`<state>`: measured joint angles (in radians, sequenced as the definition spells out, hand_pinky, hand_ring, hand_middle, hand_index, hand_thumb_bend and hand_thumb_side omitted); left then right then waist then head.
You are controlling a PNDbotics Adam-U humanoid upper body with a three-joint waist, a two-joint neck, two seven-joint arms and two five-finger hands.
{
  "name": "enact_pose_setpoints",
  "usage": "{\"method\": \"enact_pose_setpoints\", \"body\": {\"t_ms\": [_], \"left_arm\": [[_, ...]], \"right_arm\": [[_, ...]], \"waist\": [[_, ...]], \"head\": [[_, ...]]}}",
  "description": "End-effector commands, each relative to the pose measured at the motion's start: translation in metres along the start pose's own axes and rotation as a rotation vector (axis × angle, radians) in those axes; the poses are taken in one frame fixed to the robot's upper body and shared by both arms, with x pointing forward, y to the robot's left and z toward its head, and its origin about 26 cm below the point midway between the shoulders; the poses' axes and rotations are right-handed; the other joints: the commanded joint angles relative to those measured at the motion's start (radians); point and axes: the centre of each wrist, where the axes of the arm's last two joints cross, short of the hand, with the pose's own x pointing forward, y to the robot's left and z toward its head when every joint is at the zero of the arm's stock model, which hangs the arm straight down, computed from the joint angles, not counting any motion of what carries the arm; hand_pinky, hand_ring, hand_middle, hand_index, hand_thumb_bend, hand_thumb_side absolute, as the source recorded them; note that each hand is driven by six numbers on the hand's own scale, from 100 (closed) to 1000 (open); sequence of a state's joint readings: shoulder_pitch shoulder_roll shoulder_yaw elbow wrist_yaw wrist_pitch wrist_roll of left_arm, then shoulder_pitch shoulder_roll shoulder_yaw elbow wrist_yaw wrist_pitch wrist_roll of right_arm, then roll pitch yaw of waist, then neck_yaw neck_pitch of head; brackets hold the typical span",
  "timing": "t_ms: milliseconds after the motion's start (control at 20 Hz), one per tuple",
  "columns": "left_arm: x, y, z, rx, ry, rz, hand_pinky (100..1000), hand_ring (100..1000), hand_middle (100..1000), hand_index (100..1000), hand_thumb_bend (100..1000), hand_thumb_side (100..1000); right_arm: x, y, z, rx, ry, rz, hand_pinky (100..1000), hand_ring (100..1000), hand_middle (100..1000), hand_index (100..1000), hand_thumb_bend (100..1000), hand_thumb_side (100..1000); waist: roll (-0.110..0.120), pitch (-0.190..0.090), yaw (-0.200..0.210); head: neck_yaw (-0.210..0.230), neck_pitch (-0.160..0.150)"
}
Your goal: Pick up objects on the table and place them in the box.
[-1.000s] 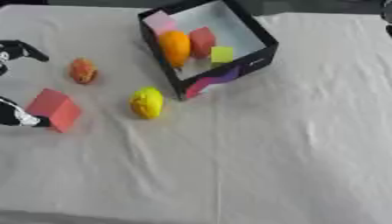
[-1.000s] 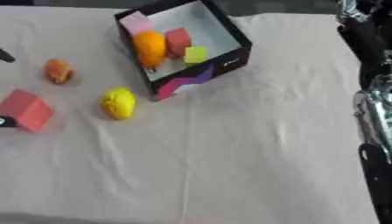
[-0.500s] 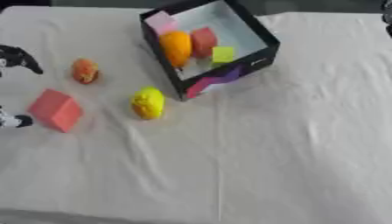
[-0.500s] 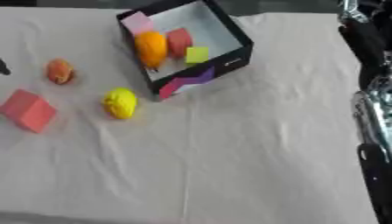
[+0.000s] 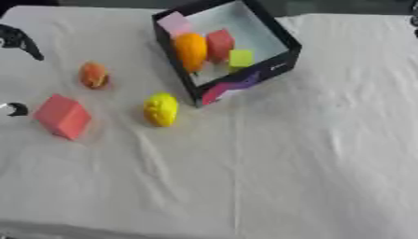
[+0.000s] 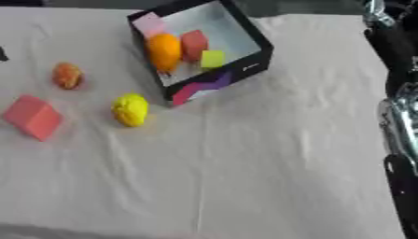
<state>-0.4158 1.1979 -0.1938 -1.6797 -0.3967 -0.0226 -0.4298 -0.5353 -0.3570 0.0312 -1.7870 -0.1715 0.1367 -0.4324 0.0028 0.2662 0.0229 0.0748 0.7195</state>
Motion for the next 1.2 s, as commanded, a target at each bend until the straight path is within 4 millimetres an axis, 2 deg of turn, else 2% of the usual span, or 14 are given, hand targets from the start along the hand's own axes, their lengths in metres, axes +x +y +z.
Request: {"method": "enact_pose_setpoints", "body": {"t_ms": [50, 300, 650, 1200], "left_arm": [[0.004, 0.015, 0.007, -0.047, -0.013, -0.037, 936, 917, 794, 808, 723, 100], [0.014, 0.018, 0.011, -0.169, -0.039, -0.096, 956, 919, 808, 827, 766, 100], [0.026, 0.030, 0.014, -0.248, -0.075, -0.104, 950, 918, 806, 820, 769, 100], [0.012, 0.013, -0.002, -0.285, -0.047, -0.158, 951, 914, 807, 816, 744, 100]], "right_arm": [[0.005, -0.002, -0.003, 0.000, -0.016, 0.010, 781, 703, 668, 803, 197, 304], [0.005, -0.003, -0.003, 0.001, -0.013, 0.022, 781, 700, 664, 801, 194, 307], [0.005, -0.002, -0.003, 0.006, -0.010, 0.022, 780, 697, 661, 800, 192, 308], [0.005, 0.002, -0.002, 0.023, -0.003, 0.020, 780, 692, 657, 800, 183, 310]], "waist": [[0.005, -0.015, 0.002], [0.014, -0.013, 0.005], [0.019, -0.013, 0.007], [0.015, -0.009, -0.008]], "head": [[0.001, -0.007], [-0.009, -0.005], [-0.014, 0.001], [0.013, 0.004]]}}
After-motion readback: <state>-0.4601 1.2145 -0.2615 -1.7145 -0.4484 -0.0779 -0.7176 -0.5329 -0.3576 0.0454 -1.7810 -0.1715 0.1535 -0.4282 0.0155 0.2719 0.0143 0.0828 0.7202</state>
